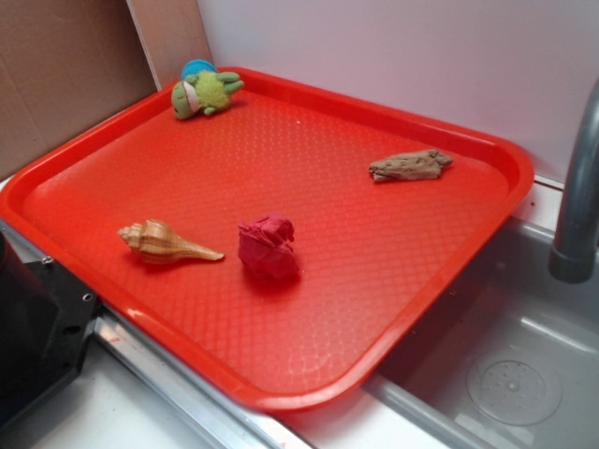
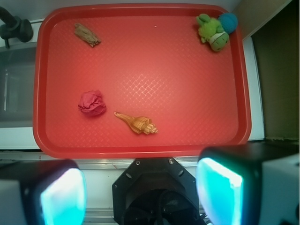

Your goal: Grab the wood chip.

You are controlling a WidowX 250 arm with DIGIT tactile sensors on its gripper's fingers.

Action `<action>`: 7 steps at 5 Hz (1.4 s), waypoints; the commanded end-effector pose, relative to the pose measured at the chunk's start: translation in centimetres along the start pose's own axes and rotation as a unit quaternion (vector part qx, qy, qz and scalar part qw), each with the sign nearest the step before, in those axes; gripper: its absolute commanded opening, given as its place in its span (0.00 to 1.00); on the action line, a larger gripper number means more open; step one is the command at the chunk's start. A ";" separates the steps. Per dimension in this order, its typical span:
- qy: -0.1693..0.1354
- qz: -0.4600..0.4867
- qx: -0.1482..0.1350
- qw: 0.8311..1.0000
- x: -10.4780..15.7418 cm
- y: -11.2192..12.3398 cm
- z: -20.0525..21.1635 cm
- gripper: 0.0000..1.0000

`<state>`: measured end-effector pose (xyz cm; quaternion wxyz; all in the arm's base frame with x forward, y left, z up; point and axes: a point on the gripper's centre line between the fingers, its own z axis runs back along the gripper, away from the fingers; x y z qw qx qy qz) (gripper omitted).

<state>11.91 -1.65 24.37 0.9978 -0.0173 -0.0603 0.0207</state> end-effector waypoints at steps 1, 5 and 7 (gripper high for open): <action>0.000 0.000 0.000 1.000 0.0 0.0 0.0 1.00; -0.027 -0.154 -0.012 0.988 16.6 -5.0 -11.6 1.00; -0.038 -0.257 -0.020 0.965 17.6 -7.3 -17.1 1.00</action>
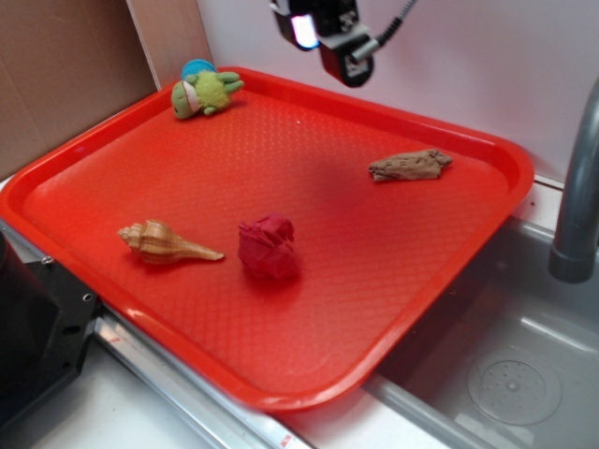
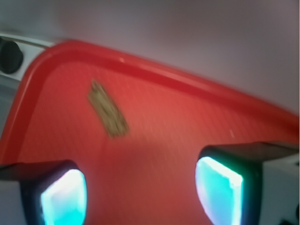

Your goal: Grab the wood chip.

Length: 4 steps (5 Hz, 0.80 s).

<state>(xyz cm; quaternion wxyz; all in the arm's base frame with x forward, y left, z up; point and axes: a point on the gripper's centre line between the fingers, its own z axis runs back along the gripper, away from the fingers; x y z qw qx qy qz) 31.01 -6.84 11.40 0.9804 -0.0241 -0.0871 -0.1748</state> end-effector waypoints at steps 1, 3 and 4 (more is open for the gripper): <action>0.005 -0.071 -0.004 0.997 1.7 -1.2 -4.6 1.00; 0.003 -0.107 -0.030 0.994 1.3 -3.0 -7.3 1.00; -0.005 -0.103 -0.034 0.994 1.1 -3.5 -7.7 0.00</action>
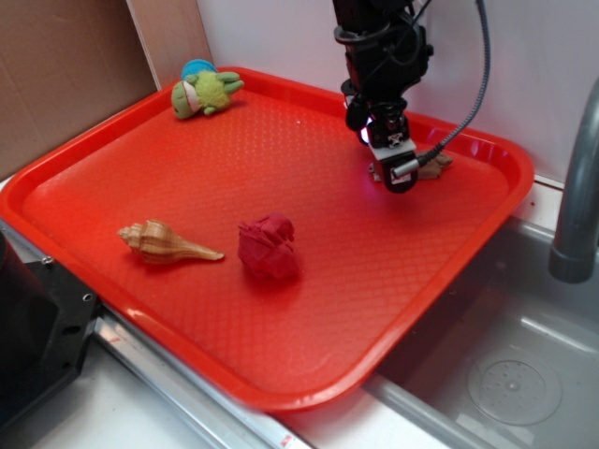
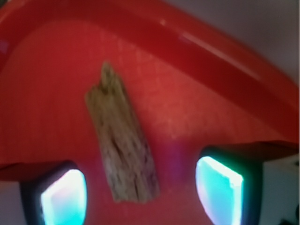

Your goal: Grab the wood chip.

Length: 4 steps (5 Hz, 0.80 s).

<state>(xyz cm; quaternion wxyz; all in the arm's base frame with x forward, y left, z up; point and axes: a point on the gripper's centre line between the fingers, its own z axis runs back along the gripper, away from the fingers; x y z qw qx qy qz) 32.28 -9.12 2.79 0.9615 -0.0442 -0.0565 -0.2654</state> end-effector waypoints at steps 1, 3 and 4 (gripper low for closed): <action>-0.026 -0.003 0.012 1.000 1.2 -1.7 0.1 0.00; -0.023 0.014 0.017 0.999 0.7 -1.1 2.0 0.00; -0.044 0.066 0.014 0.997 -2.0 -0.3 7.5 0.00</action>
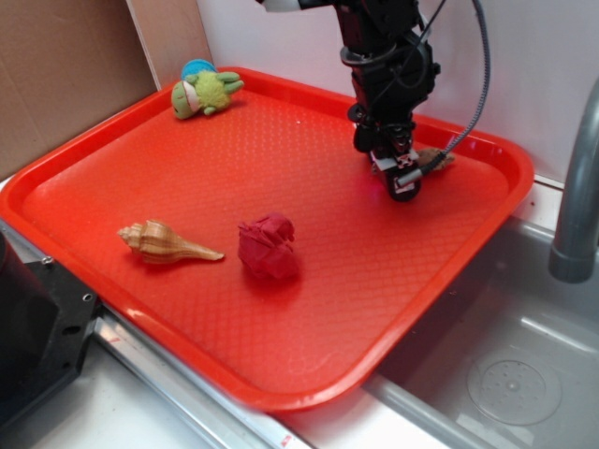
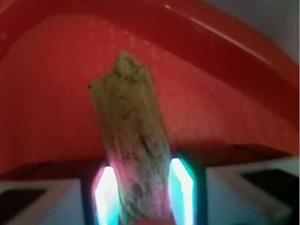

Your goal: Grab the wood chip.

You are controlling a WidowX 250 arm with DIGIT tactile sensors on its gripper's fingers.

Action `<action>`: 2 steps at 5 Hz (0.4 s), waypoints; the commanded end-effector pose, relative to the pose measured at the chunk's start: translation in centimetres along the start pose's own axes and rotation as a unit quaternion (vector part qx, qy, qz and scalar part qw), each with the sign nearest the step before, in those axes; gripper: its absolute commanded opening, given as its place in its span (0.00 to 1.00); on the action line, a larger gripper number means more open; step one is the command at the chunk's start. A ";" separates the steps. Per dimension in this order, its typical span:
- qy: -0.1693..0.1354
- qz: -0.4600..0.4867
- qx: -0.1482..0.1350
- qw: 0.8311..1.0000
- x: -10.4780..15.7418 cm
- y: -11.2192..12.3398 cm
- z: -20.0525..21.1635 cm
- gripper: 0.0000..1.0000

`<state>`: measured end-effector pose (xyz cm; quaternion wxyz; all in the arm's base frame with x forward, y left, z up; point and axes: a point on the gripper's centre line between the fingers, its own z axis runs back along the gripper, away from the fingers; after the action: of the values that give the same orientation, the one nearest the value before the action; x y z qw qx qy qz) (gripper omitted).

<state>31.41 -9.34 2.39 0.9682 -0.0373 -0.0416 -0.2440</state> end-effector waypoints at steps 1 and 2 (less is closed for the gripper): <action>-0.093 0.113 -0.015 0.989 -5.4 2.1 13.1 0.00; -0.096 0.188 -0.019 0.977 -8.7 3.1 18.4 0.00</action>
<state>24.20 -0.33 17.96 0.9897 -0.0938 -0.0954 -0.0505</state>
